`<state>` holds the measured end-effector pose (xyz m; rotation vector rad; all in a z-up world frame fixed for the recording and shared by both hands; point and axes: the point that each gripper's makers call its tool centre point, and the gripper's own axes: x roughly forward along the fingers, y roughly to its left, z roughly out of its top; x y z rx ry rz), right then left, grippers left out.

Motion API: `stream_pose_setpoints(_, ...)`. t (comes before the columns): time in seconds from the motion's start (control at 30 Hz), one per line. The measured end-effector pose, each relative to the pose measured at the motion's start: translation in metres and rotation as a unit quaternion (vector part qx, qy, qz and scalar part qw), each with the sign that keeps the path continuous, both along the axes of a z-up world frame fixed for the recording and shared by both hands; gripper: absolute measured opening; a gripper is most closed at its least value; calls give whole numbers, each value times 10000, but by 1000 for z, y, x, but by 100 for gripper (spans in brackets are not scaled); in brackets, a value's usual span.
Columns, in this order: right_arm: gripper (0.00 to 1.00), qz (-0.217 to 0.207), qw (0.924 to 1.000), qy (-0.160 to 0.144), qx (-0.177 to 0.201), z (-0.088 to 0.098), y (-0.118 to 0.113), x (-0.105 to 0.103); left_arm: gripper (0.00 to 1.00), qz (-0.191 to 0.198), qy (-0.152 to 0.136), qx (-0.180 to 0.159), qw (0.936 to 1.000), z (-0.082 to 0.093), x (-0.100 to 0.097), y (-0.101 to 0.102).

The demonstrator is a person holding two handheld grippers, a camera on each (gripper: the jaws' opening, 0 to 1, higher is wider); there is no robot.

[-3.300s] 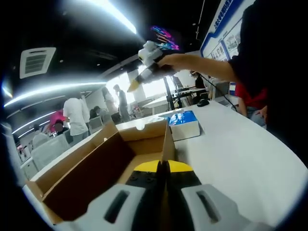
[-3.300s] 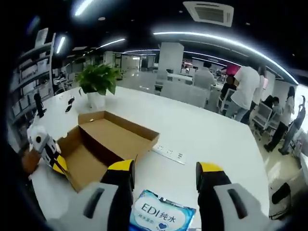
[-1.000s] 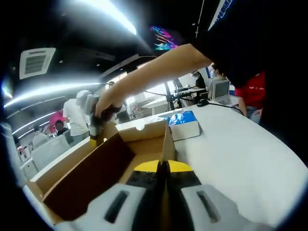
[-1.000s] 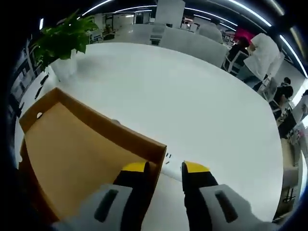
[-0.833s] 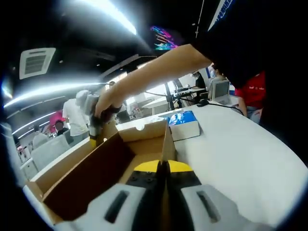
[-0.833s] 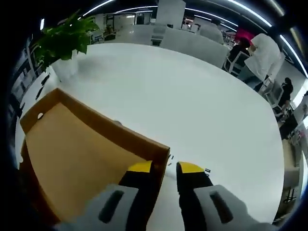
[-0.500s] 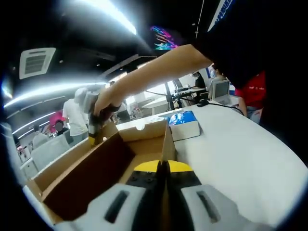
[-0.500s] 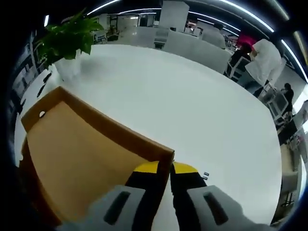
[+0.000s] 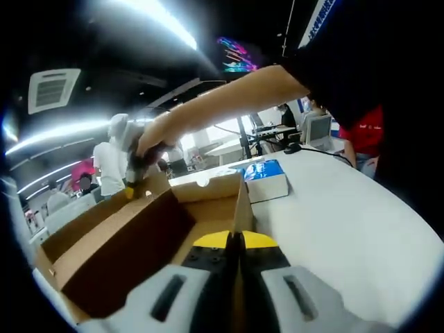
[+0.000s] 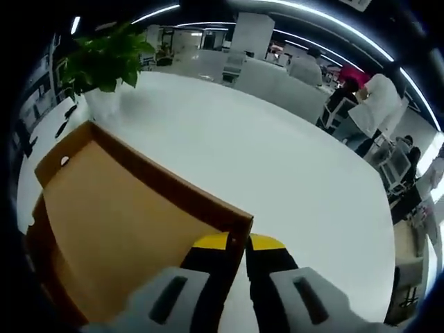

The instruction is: Operate the shoe box by opening the lid, removing the specified soft item, and placing it in the target area until the item is outside and the box remains undamaged.

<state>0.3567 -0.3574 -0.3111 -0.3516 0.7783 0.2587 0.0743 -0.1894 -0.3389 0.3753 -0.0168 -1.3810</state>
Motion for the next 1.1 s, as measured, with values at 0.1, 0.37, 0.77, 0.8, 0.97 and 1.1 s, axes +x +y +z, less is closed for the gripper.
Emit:
stream_pose_setpoints(0.1, 7, 56, 9999, -119, -52, 7, 2, 0, 4, -1, 2, 0, 10000, 1, -1, 0)
stream_pose_setpoints(0.37, 7, 145, 9988, -459, -103, 34, 4, -10, 4, -3, 2, 1, 10000, 0, -1, 0)
stream_pose_setpoints(0.77, 7, 260, 9952, -943, -13, 65, 4, -26, 4, 0, -5, 3, 10000, 2, -1, -1)
stream_pose_setpoints(0.8, 7, 253, 9950, -969, -4, 67, 3, -27, 4, -1, -3, 3, 10000, 1, -1, -1)
stream_pose_setpoints(0.97, 7, 349, 9930, -1126, -54, 79, 4, -39, 4, -1, -7, 3, 10000, 1, -1, -1)
stream_pose_setpoints(1.1, 7, 387, 9916, -1233, -45, 84, 4, -44, 4, 1, -10, 3, 10000, 1, -1, -1)
